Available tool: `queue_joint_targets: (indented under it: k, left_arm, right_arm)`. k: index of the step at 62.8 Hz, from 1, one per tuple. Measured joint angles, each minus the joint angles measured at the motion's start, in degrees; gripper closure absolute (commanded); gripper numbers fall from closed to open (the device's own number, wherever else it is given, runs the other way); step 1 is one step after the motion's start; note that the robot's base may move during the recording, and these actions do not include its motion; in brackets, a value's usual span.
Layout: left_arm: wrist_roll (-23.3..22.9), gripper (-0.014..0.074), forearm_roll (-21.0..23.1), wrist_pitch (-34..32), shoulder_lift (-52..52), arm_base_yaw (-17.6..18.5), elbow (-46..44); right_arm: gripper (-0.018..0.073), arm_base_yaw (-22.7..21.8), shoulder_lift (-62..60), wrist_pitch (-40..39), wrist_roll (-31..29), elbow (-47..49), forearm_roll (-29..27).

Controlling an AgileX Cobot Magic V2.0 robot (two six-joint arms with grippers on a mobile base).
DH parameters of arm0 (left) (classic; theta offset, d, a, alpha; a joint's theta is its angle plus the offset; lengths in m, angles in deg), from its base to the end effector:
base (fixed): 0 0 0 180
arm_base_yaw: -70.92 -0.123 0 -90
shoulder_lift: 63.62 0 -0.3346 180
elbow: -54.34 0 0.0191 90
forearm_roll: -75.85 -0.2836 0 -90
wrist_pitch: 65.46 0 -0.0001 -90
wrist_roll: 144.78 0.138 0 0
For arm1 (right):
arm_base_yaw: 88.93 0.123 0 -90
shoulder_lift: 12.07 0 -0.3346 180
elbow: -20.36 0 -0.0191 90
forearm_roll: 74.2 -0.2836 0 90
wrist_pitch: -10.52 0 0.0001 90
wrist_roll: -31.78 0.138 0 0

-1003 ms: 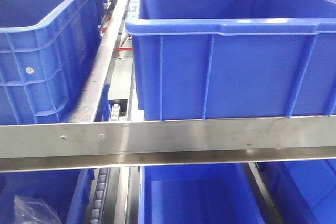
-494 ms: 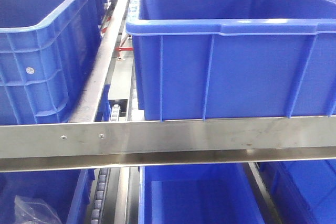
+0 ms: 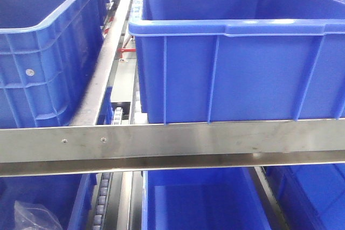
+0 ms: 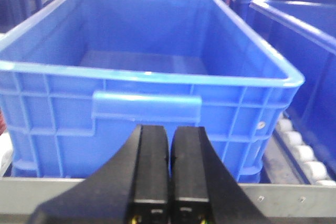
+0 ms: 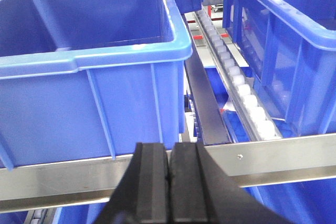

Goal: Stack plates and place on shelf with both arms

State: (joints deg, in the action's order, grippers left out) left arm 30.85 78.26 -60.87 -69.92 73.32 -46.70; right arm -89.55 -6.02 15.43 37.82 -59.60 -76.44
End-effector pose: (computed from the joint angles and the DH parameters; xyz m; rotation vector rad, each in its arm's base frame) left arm 0.0864 -0.0041 0.2025 -0.0572 1.5685 -0.1285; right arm 0.0868 -0.0005 0.1947 0.1205 1.5832 0.1069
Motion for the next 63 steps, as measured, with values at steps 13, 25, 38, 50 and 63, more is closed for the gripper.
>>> queue_joint_targets:
  k: [13, 25, 38, 50, 63]
  left_arm:
    - [0.0, 0.0505, 0.0, 0.0, 0.0, 0.0, 0.0]
    - [0.0, 0.0505, 0.0, 0.0, 0.0, 0.0, 0.0]
    - [0.0, 0.0505, 0.0, 0.0, 0.0, 0.0, 0.0]
    - [0.0, 0.0505, 0.0, 0.0, 0.0, 0.0, 0.0]
    - [0.0, 0.0505, 0.0, 0.0, 0.0, 0.0, 0.0]
  right_arm:
    - [0.0511, 0.0, 0.0, 0.0, 0.0, 0.0, 0.0]
    - [0.0511, 0.0, 0.0, 0.0, 0.0, 0.0, 0.0]
    - [0.0511, 0.0, 0.0, 0.0, 0.0, 0.0, 0.0]
    - [0.0511, 0.0, 0.0, 0.0, 0.0, 0.0, 0.0]
    - [0.0511, 0.0, 0.0, 0.0, 0.0, 0.0, 0.0]
